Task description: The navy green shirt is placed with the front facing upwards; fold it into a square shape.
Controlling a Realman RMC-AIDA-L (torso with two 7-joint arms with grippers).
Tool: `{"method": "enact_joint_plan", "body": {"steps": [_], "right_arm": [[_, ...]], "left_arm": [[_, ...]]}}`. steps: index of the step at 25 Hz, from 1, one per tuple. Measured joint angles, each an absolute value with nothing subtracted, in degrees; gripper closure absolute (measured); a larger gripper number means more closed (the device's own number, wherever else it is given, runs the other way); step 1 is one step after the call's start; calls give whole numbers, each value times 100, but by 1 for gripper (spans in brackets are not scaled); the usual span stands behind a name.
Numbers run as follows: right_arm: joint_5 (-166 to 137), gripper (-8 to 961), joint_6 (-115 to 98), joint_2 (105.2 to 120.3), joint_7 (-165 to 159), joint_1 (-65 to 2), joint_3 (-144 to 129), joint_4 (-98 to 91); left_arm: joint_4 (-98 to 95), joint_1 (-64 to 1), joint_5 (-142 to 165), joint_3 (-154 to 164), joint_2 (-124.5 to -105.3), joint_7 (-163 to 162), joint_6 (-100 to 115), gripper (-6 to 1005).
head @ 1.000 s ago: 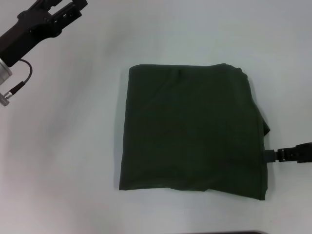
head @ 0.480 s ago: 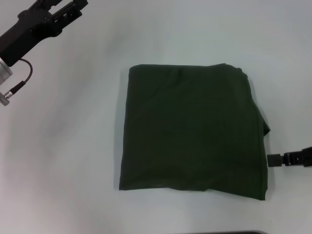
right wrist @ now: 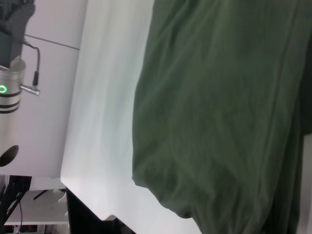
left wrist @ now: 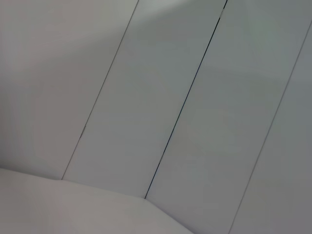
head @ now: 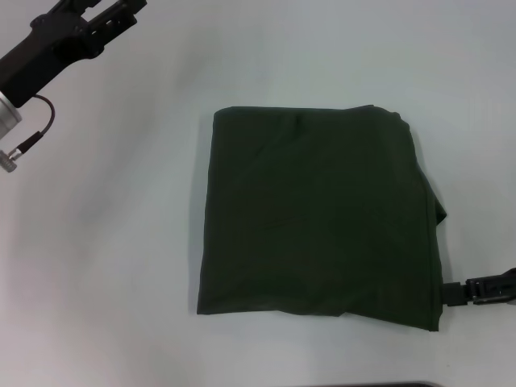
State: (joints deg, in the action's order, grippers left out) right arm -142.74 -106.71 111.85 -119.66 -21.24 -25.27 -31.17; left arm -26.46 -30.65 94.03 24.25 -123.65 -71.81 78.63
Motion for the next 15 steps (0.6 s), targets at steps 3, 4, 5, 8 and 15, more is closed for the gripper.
{"method": "enact_joint_plan", "body": {"steps": [3, 4, 5, 8, 15], "right_arm": [[-14296, 551, -10602, 11191, -12025, -2117, -2523, -3108], [-14297, 528, -10584, 11195, -12032, -2117, -2524, -3104], [-14298, 505, -10565, 11199, -12041, -2117, -2527, -3100], [-14300, 437, -10455, 11209, -12084, -2145, -2518, -3050], [-14278, 344, -10324, 11234, -12055, -2324, -2517, -2830]], "left_arm": [[-2646, -3066, 9403, 2425, -12365, -7180, 7831, 96], [-2645, -3065, 9403, 2426, -12365, -7180, 7827, 96], [-2646, -3062, 9403, 2427, -12365, -7180, 7825, 96], [-2646, -3048, 9403, 2427, -12365, -7180, 7822, 96], [-2646, -3032, 9403, 2425, -12365, -7174, 7821, 96]]}}
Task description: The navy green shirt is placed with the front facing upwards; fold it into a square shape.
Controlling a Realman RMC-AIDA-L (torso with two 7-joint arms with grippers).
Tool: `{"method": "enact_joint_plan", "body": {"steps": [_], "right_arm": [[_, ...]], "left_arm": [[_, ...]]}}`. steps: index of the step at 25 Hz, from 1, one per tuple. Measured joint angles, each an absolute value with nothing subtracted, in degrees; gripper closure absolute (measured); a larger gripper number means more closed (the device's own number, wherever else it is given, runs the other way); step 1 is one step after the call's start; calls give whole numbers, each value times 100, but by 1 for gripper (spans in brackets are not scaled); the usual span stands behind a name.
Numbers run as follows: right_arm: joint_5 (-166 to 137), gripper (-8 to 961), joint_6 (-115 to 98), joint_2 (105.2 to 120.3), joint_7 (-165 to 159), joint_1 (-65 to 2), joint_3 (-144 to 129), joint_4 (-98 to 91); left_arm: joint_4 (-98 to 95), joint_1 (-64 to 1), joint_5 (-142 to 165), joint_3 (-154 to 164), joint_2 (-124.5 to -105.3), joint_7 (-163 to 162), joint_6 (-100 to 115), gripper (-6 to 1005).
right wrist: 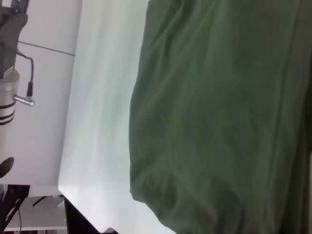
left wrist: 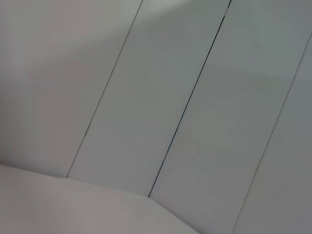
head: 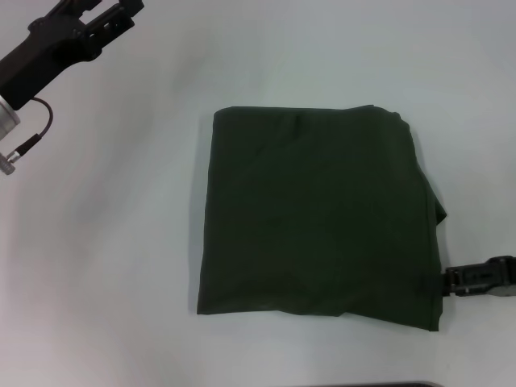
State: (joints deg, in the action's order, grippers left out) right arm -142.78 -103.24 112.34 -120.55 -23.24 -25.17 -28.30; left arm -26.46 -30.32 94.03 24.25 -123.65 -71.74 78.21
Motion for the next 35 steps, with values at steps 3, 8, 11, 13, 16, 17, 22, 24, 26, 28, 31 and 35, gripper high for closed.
{"method": "enact_joint_plan", "body": {"steps": [3, 8, 11, 13, 16, 17, 22, 24, 26, 28, 31, 35], "right_arm": [[-14276, 341, -10262, 11268, -12068, -2385, -2526, -2815], [-14285, 367, -10095, 11285, -12179, -2410, -2509, -2806], [-14293, 451, -10063, 11284, -12186, -2395, -2504, -2803], [-14294, 530, -10053, 11292, -12190, -2400, -2527, -2798], [-14297, 632, -10067, 11319, -12188, -2420, -2570, -2793], [-14298, 656, -10076, 11323, -12184, -2422, -2585, -2793], [-14298, 775, -10105, 11320, -12143, -2425, -2590, -2796], [-14268, 822, -10203, 11310, -12096, -2411, -2555, -2824], [-14202, 862, -10325, 11292, -12043, -2396, -2507, -2852], [-14118, 894, -10436, 11269, -12008, -2394, -2479, -2864], [-14020, 942, -10583, 11241, -11975, -2415, -2456, -2874], [-13898, 942, -10741, 11227, -11945, -2470, -2441, -2899]], "left_arm": [[-2646, -3032, 9403, 2425, -12365, -7162, 7821, 95], [-2646, -3024, 9403, 2425, -12365, -7158, 7821, 95], [-2646, -3016, 9403, 2426, -12365, -7156, 7822, 95], [-2646, -3015, 9403, 2426, -12365, -7155, 7822, 95], [-2646, -3014, 9403, 2425, -12365, -7154, 7822, 95], [-2646, -3014, 9403, 2426, -12365, -7154, 7822, 95], [-2646, -3019, 9403, 2426, -12365, -7149, 7822, 95], [-2645, -3024, 9403, 2426, -12365, -7147, 7822, 95], [-2646, -3031, 9403, 2426, -12365, -7146, 7822, 95], [-2646, -3037, 9403, 2426, -12365, -7145, 7818, 95], [-2646, -3047, 9403, 2426, -12365, -7145, 7810, 95], [-2646, -3059, 9403, 2426, -12364, -7145, 7807, 95]]}}
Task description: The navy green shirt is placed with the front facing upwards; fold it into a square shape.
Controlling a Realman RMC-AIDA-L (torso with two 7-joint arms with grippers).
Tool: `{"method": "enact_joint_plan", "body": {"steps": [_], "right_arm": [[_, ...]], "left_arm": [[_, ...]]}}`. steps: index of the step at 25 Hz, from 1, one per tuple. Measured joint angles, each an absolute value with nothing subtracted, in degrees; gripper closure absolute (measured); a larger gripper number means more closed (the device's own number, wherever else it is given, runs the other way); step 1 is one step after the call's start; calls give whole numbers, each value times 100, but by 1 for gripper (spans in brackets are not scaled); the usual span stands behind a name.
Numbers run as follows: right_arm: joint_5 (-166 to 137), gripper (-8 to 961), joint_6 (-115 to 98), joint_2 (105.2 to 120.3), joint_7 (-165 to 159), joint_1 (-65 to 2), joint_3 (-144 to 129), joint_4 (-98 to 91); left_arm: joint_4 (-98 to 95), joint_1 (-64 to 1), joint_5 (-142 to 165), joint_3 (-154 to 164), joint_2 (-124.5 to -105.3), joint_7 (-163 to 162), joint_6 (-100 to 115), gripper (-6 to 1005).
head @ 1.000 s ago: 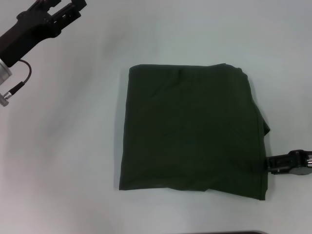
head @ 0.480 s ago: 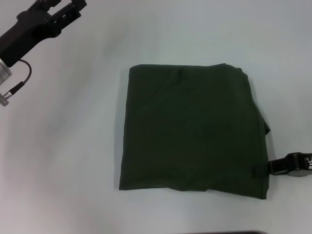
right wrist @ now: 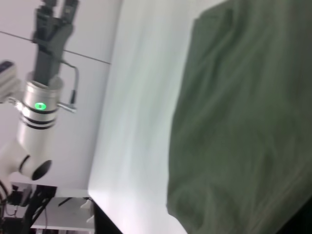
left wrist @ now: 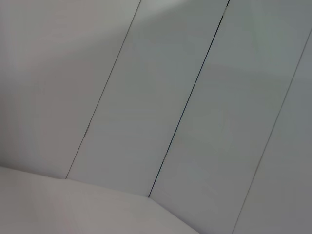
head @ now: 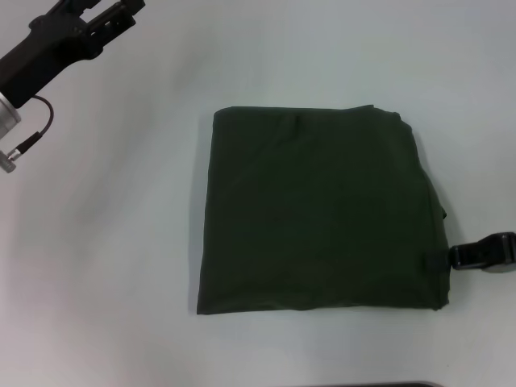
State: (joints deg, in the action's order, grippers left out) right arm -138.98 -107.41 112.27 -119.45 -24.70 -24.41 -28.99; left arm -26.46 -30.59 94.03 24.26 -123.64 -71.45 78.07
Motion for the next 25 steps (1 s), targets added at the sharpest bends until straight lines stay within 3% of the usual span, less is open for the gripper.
{"method": "enact_joint_plan", "body": {"steps": [19, 25], "right_arm": [[-14037, 942, -10922, 11223, -11966, -2335, -2541, -2979], [-14054, 942, -10722, 11159, -12112, -2133, -2532, -3014]], "left_arm": [[-2646, -3076, 9403, 2426, -12360, -7156, 7795, 95], [-2646, -3076, 9403, 2426, -12356, -7149, 7795, 95]]}}
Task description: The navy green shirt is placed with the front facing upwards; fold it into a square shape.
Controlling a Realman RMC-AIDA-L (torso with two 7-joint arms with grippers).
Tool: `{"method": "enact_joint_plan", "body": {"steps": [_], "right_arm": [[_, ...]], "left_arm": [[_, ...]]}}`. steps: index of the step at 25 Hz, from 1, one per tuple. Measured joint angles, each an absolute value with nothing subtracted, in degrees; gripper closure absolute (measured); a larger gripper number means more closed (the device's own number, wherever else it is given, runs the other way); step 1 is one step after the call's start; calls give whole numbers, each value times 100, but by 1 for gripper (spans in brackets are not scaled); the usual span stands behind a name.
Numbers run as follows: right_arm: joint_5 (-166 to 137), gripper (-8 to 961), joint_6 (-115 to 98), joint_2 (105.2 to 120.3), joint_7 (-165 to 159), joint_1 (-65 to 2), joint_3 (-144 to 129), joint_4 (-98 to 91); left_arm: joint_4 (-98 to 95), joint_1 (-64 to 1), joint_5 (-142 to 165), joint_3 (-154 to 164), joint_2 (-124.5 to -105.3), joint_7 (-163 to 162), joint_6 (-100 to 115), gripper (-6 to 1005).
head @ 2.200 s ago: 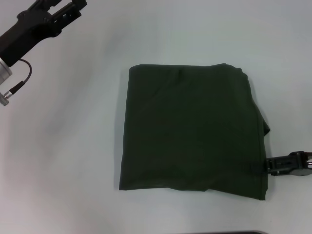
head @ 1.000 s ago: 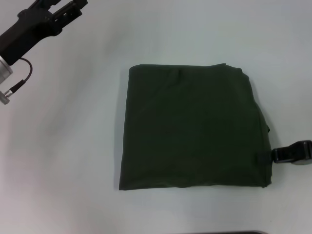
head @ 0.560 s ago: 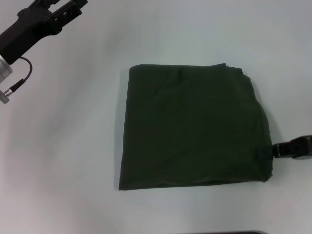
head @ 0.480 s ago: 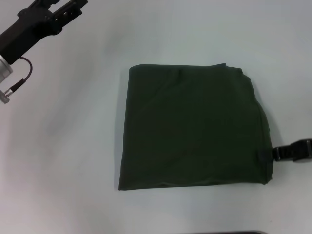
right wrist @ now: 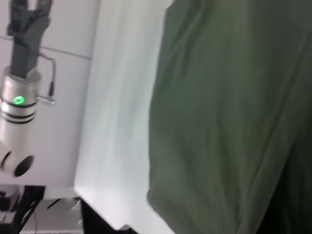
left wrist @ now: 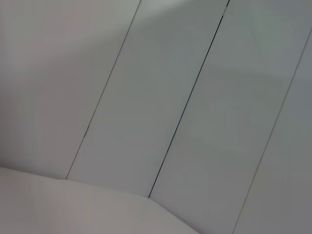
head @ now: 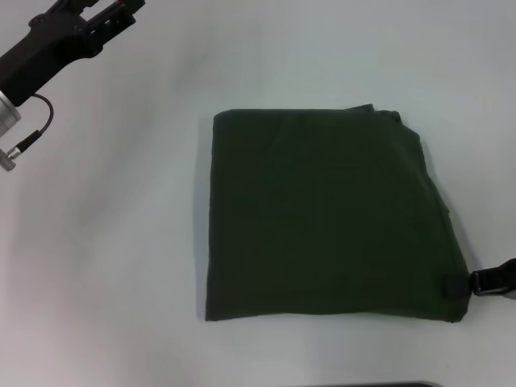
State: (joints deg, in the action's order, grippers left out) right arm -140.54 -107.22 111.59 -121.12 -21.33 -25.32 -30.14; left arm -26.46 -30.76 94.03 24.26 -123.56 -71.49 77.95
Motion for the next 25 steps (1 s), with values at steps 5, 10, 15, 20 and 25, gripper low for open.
{"method": "enact_joint_plan", "body": {"steps": [5, 10, 15, 20, 25], "right_arm": [[-14171, 942, -10591, 11151, -12128, -2123, -2549, -2966], [-14408, 941, -10510, 11228, -12121, -2220, -2587, -2962], [-14498, 938, -10502, 11258, -12071, -2270, -2597, -2963], [-14502, 934, -10461, 11213, -12129, -2251, -2575, -2962], [-14502, 930, -10391, 11195, -12171, -2196, -2529, -3003]], "left_arm": [[-2646, -3076, 9403, 2426, -12356, -7148, 7795, 96], [-2645, -3076, 9403, 2426, -12356, -7146, 7796, 96], [-2646, -3076, 9403, 2426, -12355, -7144, 7796, 96], [-2646, -3076, 9403, 2426, -12348, -7144, 7796, 96], [-2651, -3095, 9403, 2426, -12347, -7145, 7757, 96]]}}
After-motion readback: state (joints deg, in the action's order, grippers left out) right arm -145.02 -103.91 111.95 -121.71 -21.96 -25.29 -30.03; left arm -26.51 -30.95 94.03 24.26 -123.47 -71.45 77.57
